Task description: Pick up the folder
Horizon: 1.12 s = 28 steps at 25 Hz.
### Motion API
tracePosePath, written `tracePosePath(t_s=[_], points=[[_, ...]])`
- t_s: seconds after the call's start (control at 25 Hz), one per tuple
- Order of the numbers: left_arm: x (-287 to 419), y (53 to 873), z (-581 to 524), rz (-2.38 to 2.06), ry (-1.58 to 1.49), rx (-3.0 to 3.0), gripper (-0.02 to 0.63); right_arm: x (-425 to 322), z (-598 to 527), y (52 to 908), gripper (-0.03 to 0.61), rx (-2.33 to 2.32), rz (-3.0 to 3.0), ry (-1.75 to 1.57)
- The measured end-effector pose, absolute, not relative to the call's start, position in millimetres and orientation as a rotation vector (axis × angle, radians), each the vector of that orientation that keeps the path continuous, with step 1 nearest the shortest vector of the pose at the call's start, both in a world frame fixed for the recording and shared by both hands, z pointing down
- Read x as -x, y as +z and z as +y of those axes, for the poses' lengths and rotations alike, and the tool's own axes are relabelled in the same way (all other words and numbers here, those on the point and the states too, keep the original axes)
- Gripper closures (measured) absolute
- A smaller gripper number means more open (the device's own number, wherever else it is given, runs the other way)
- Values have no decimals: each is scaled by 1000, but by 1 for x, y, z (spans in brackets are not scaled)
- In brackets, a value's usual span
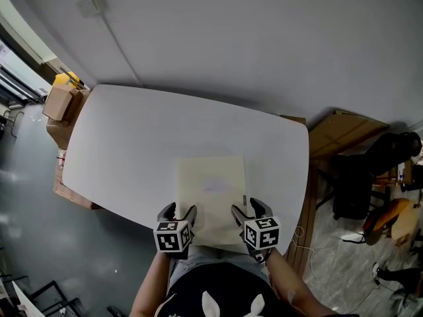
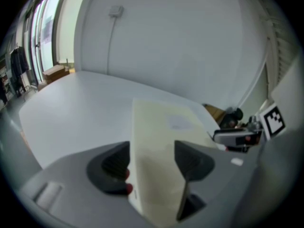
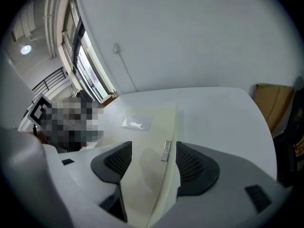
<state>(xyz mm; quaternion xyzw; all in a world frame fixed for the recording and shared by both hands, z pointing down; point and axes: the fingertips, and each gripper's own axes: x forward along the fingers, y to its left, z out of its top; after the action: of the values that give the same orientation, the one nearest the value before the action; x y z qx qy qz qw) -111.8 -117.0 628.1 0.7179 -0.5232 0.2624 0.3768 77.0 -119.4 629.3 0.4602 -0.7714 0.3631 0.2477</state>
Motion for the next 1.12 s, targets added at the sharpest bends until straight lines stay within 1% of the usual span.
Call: tracePosePath(t_s=[1.12], points=[[112, 658, -117, -1233, 668, -1786, 332, -75, -118, 661, 321, -1219, -2056, 1142]])
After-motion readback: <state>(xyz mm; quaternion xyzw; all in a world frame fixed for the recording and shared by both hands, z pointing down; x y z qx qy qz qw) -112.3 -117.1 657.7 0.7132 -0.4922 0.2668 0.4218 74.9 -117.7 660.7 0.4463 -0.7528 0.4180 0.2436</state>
